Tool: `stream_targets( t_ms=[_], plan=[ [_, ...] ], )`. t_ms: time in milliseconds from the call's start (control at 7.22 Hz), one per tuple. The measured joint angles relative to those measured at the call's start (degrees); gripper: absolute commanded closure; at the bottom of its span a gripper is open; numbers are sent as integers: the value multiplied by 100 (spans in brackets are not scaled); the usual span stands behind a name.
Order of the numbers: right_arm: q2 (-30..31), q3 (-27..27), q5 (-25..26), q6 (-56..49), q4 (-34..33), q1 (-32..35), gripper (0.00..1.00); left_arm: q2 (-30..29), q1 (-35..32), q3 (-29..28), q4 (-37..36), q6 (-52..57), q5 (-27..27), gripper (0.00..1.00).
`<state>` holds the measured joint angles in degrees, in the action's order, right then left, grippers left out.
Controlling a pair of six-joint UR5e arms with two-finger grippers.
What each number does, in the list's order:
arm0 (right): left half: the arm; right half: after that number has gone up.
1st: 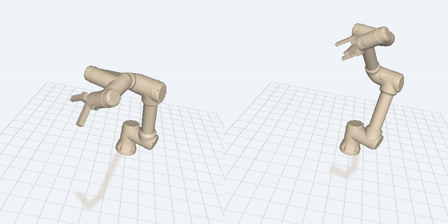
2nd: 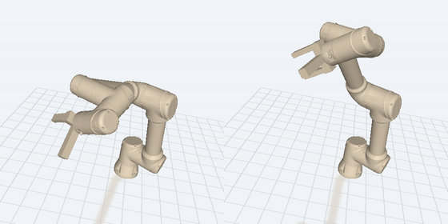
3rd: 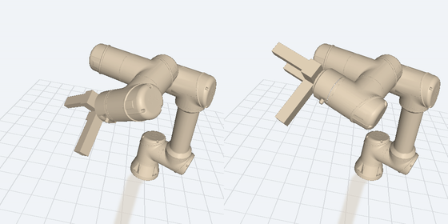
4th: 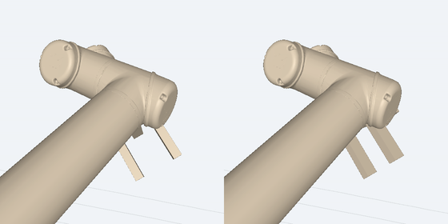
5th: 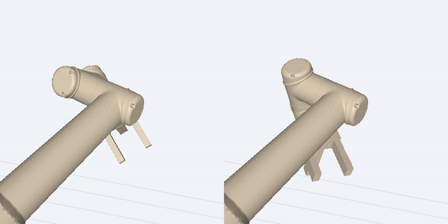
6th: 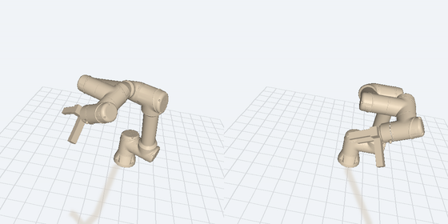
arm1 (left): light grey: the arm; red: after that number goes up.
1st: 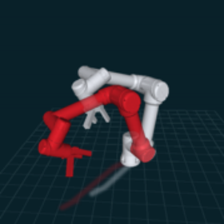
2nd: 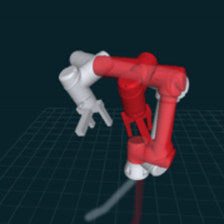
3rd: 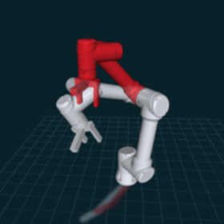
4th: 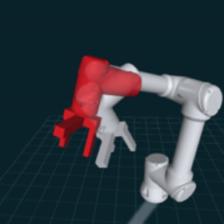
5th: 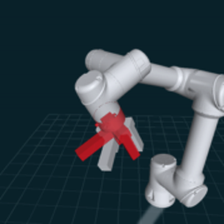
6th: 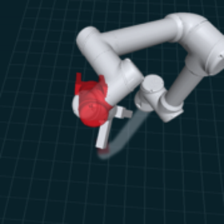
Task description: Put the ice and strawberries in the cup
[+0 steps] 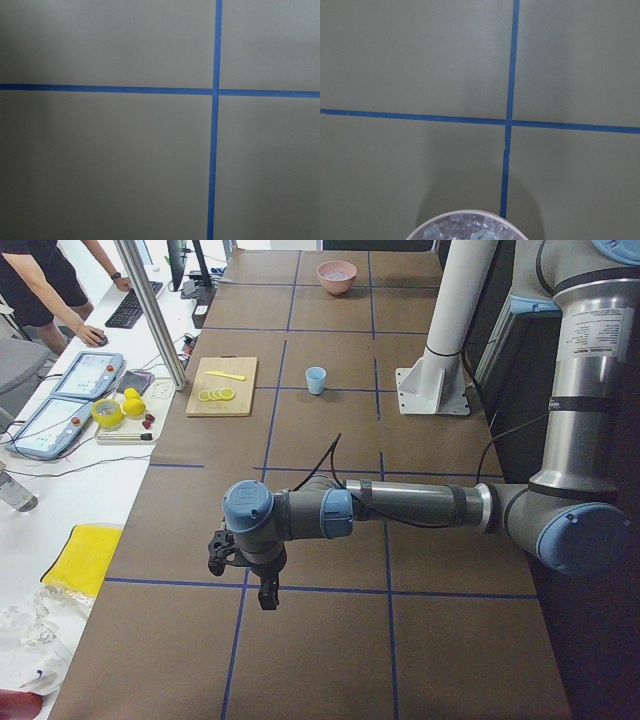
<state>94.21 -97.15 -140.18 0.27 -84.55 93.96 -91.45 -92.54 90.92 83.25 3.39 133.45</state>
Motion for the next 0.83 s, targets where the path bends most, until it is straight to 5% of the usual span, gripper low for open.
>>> stream_targets(
  t_ms=[831],
  plan=[
    [1, -1, 9, -6, 0, 0, 0, 4, 18, -48, 7, -7, 24, 0]
  ],
)
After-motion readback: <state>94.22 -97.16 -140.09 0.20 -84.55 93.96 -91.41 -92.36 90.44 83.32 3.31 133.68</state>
